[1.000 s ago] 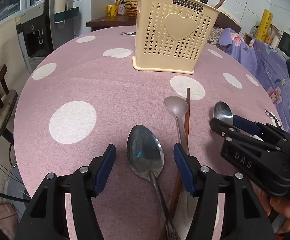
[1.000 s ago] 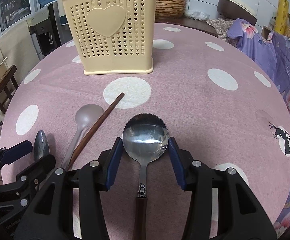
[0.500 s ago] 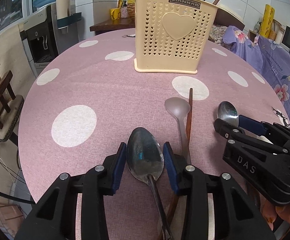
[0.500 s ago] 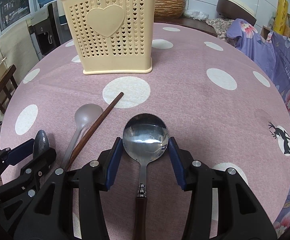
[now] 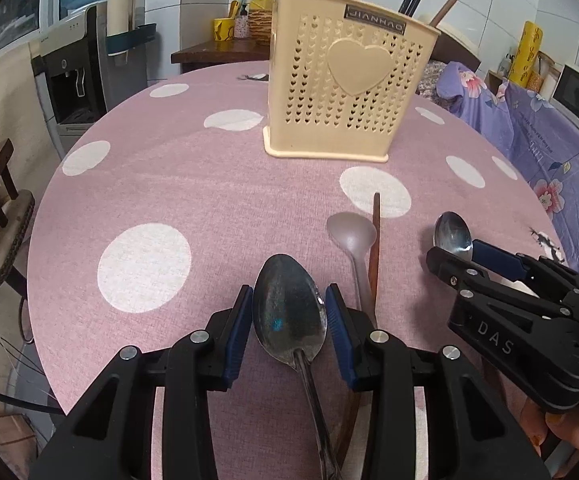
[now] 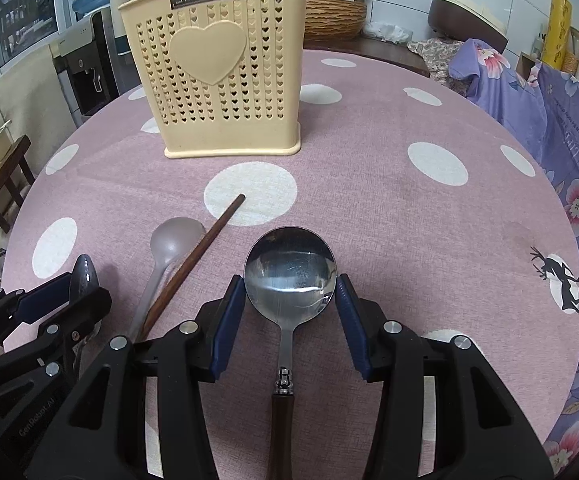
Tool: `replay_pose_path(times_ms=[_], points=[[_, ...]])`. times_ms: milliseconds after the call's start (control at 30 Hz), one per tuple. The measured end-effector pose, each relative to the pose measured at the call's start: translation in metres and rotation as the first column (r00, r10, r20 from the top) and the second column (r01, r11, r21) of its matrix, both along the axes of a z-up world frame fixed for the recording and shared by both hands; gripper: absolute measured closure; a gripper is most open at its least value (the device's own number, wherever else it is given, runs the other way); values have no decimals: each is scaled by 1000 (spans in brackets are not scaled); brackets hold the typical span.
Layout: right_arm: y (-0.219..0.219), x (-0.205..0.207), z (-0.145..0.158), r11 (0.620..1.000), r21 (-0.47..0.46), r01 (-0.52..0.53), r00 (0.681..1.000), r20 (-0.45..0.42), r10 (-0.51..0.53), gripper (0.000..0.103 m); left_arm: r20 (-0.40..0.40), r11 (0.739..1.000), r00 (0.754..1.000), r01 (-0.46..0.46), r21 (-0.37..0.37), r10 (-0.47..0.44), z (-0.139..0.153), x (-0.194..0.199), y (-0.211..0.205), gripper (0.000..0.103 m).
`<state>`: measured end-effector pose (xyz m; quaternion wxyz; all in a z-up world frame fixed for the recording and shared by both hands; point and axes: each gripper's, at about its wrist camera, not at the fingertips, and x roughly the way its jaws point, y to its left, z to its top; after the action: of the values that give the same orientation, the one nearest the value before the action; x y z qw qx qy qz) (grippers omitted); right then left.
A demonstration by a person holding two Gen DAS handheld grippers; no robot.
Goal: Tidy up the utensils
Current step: 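Lift both spoons and carry them toward the cream holder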
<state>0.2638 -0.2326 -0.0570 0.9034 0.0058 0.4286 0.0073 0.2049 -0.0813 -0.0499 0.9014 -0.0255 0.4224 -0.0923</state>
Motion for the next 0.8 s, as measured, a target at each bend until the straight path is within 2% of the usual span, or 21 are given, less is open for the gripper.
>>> replay_pose_path(times_ms=[333,500,800], points=[[-9,-4,46,996,84,-11,996,84,4,56,107,998,994,-4,-65,11,41,12,16,66],[-13,-8,67,993,114,-19,993,122,5,56,167,997,986,5,-72,7,60,17,18,66],[-10,-14,91,994,105,-36,984,176,17,56,234,997,972,29,-67,-13,80,16,17,66]])
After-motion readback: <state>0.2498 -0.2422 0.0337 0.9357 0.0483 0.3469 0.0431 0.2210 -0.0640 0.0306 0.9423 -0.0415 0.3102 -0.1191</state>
